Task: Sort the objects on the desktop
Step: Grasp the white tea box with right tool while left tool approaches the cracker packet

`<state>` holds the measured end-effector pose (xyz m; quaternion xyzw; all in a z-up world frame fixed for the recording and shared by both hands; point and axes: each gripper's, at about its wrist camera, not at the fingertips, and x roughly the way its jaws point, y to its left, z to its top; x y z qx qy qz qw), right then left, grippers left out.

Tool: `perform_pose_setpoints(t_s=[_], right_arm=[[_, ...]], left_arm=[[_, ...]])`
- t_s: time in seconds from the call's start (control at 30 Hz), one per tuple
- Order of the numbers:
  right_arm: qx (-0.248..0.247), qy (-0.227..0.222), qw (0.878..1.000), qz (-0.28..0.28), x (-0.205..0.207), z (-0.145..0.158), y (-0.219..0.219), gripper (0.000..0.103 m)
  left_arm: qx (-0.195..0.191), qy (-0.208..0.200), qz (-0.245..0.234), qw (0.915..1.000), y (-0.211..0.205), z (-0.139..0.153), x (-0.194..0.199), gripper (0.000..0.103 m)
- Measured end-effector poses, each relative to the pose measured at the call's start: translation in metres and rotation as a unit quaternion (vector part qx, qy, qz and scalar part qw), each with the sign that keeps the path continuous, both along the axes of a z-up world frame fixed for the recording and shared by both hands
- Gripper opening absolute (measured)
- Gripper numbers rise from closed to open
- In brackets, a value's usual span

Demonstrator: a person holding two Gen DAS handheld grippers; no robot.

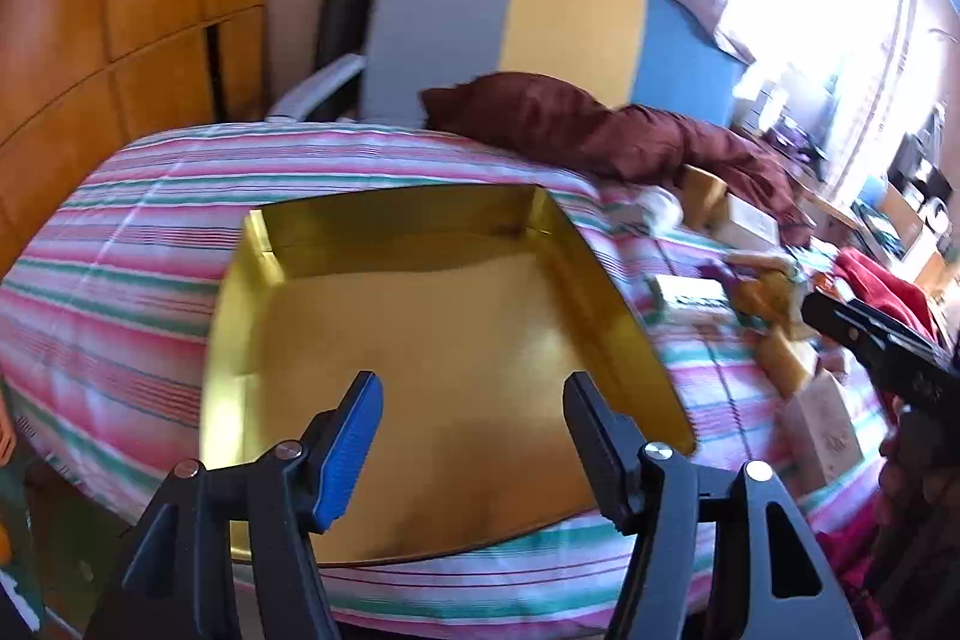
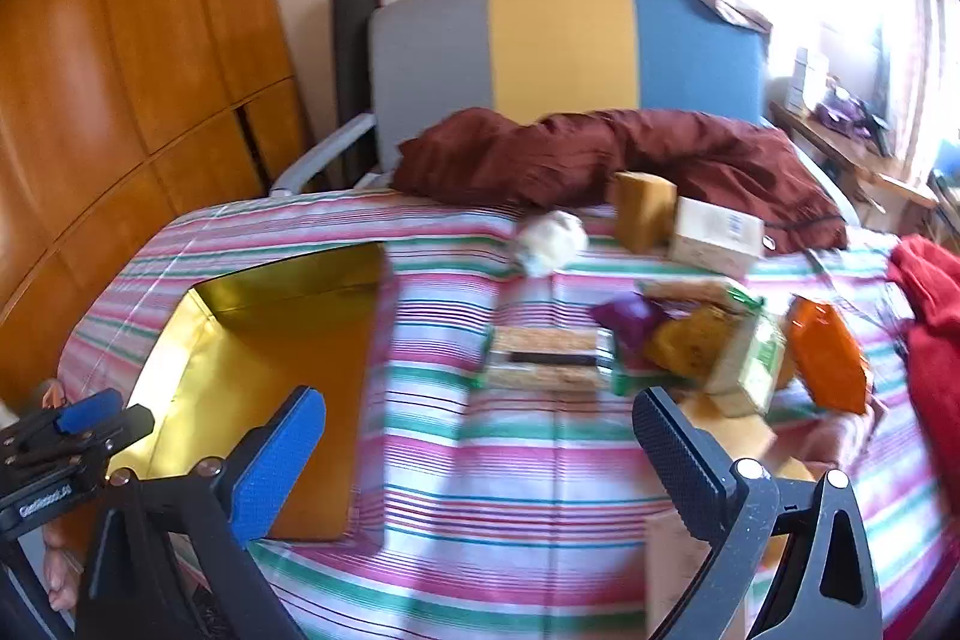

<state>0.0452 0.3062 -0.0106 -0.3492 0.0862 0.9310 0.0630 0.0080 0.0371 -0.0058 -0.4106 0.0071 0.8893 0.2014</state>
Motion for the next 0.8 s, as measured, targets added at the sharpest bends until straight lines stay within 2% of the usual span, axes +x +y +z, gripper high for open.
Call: perform_pose_setpoints(t_s=[0.17,0.3,0.4,0.47,0.5,0.6,0.67,0.7,0.73,0.8], right_arm=[[-0.010,-0.009,0.999,-0.036,0.011,-0.001,0.030,0.103],[-0.018,-0.015,0.998,-0.051,0.020,-0.001,0.050,0.103],[-0.017,-0.028,0.998,-0.059,0.028,-0.001,0.064,0.103],[-0.017,-0.040,0.997,-0.058,0.035,-0.001,0.073,0.103],[-0.020,-0.046,0.997,-0.057,0.039,-0.001,0.077,0.103],[-0.032,-0.072,0.996,-0.047,0.050,-0.004,0.086,0.103],[-0.048,-0.095,0.994,-0.035,0.056,-0.010,0.090,0.103],[-0.053,-0.106,0.992,-0.030,0.058,-0.014,0.089,0.103],[-0.051,-0.116,0.992,-0.030,0.059,-0.018,0.088,0.103],[-0.039,-0.135,0.989,-0.037,0.058,-0.026,0.086,0.100]], left_arm=[[-0.004,-0.011,-0.050,0.9987,0.028,-0.003,0.006,0.064],[-0.013,0.014,-0.087,0.9961,0.049,0.002,0.017,0.063],[0.005,0.009,-0.122,0.9925,0.060,0.005,0.019,0.065],[0.020,-0.002,-0.148,0.9888,0.067,0.004,0.018,0.076],[0.029,-0.005,-0.159,0.9869,0.069,0.003,0.019,0.085],[0.039,-0.006,-0.189,0.9812,0.083,0.002,0.021,0.087],[0.029,-0.002,-0.201,0.9793,0.092,0.000,0.023,0.092],[0.027,-0.002,-0.206,0.9782,0.095,-0.001,0.023,0.100],[0.025,-0.002,-0.213,0.9768,0.098,-0.002,0.025,0.103],[0.013,0.003,-0.222,0.9749,0.104,-0.005,0.026,0.103]])
